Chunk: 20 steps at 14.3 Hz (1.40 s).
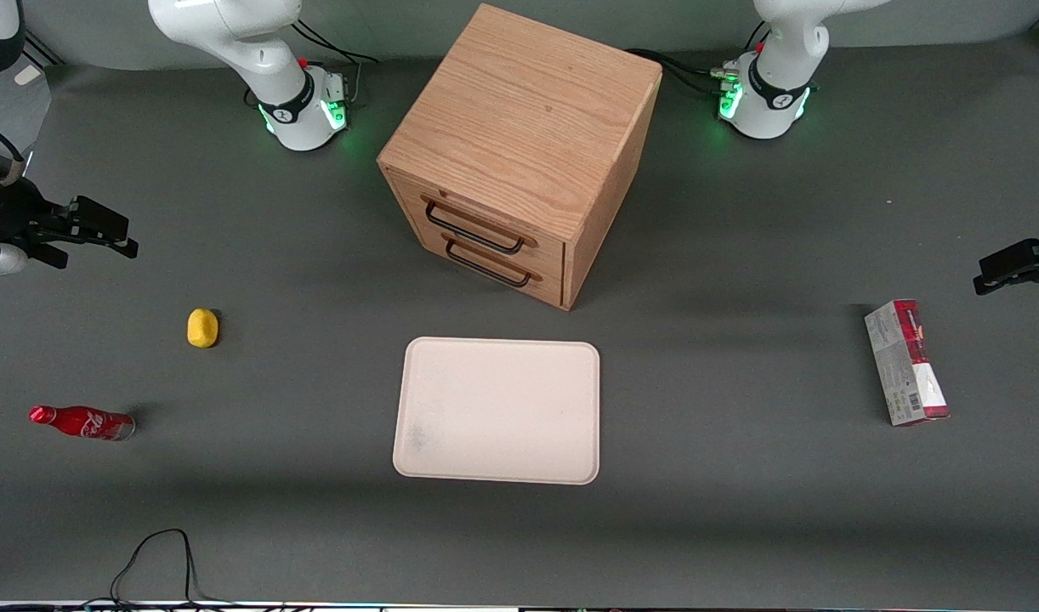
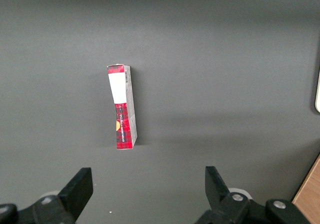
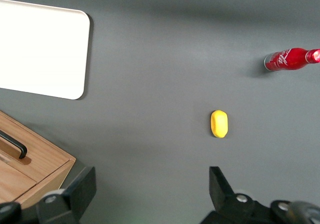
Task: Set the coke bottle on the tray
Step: 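Move the right gripper down over the red Coca-Cola bottle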
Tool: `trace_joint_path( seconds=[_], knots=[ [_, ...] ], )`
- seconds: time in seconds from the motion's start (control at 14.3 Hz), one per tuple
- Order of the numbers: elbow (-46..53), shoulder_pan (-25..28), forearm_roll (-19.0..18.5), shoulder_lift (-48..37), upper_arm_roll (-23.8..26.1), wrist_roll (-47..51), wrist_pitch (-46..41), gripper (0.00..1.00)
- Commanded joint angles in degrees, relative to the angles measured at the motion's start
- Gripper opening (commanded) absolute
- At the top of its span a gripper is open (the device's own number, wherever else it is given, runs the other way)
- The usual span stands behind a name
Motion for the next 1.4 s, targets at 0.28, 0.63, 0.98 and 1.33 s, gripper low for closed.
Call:
trace_joint_path(
  seconds=[0.28, 0.63, 0.98, 1.33],
  knots=[
    [-1.69, -1.15, -1.01, -0.13, 0.01, 1.40, 0.38, 1.00],
    [2.24, -5.98, -4.69, 6.18, -0.08, 0.34, 4.06, 1.00],
    [16.38, -12.04, -4.79, 21.38, -0.69, -7.98, 5.74, 0.99],
    [22.82, -19.59, 2.65, 32.38, -2.18, -21.16, 8.62, 0.99]
  ],
)
